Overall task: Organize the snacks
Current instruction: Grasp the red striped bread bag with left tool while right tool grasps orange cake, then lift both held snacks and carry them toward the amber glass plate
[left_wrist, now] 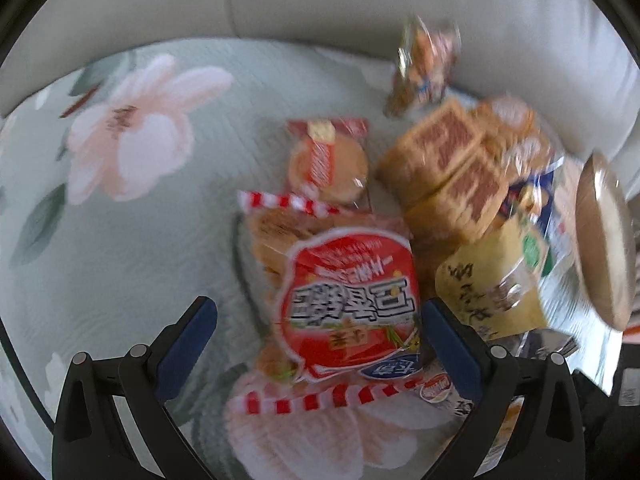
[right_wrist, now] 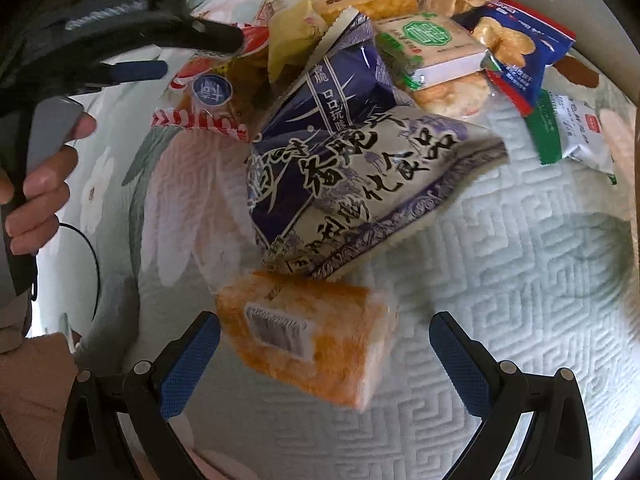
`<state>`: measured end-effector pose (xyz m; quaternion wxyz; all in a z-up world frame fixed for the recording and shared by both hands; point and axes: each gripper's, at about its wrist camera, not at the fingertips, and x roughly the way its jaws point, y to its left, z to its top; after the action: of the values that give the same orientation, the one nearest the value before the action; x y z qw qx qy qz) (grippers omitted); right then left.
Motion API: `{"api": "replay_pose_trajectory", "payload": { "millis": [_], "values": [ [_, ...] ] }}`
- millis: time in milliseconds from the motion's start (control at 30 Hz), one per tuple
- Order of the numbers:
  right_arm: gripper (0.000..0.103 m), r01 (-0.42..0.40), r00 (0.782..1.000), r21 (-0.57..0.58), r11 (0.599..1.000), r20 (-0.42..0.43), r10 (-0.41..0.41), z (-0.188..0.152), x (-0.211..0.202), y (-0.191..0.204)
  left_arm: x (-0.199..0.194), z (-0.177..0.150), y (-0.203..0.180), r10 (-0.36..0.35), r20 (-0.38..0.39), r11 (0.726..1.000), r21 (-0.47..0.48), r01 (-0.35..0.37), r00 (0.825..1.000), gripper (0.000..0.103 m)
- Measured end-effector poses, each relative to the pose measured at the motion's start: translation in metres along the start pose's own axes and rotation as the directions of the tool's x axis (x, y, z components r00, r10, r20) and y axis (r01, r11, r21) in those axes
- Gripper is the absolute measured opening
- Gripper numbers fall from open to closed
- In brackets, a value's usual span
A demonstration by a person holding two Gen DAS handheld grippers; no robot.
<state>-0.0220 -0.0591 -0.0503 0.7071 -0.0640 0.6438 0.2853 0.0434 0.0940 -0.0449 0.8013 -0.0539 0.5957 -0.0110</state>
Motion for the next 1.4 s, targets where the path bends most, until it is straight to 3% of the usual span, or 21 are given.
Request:
{"api": "replay_pose_trajectory", "payload": {
  "millis": [100,167,267,400,533,767,933,1200,1400],
  "values": [
    [0.103,0.052,0.999,-0.005,0.999,0.009,-0.052,0.001,0.008,0.005,0.021,-0.003,-0.011,0.037,-0.028,0.998,0.057,-0.036,0.999,0.100],
    [0.103,0.115,0.993,-0.039,0.993,0.018,-0.114,-0.002,0.014,0.010,0.032,-0.008,-0.017,0.040,-0.038,0.995,0.090,-0.036,0.998,0.087],
    [0.096,0.149,0.989,-0.072,0.986,0.010,-0.149,-0.007,0.017,0.018,0.033,-0.016,-0.029,0.089,0.009,0.985,0.148,-0.090,0.996,0.085],
    [0.082,0.092,0.996,-0.019,0.996,0.023,-0.091,-0.013,0.008,0.008,0.031,-0.022,-0.035,0.097,0.034,0.984,0.149,-0.101,0.995,0.079],
    [0.081,0.032,0.999,0.064,0.997,0.039,-0.035,-0.021,0.003,-0.007,0.026,-0.029,-0.035,0.100,0.048,0.984,0.145,-0.106,0.994,0.074],
    [0.080,-0.049,0.997,0.104,0.993,0.064,0.042,-0.030,-0.014,-0.032,0.006,-0.051,-0.040,0.099,0.092,0.981,0.155,-0.113,0.991,0.063],
    [0.080,-0.110,0.993,0.180,0.977,0.066,0.099,-0.034,-0.021,-0.052,0.002,-0.058,-0.042,0.086,0.086,0.985,0.143,-0.098,0.993,0.062],
    [0.080,-0.142,0.989,0.189,0.972,0.076,0.130,-0.042,-0.031,-0.075,-0.003,-0.048,-0.030,0.094,0.092,0.987,0.123,-0.105,0.991,0.062],
    [0.080,-0.182,0.978,0.195,0.964,0.139,0.157,-0.044,-0.048,-0.091,-0.003,-0.038,-0.028,0.097,0.099,0.990,0.089,-0.106,0.990,0.062]
  ]
}}
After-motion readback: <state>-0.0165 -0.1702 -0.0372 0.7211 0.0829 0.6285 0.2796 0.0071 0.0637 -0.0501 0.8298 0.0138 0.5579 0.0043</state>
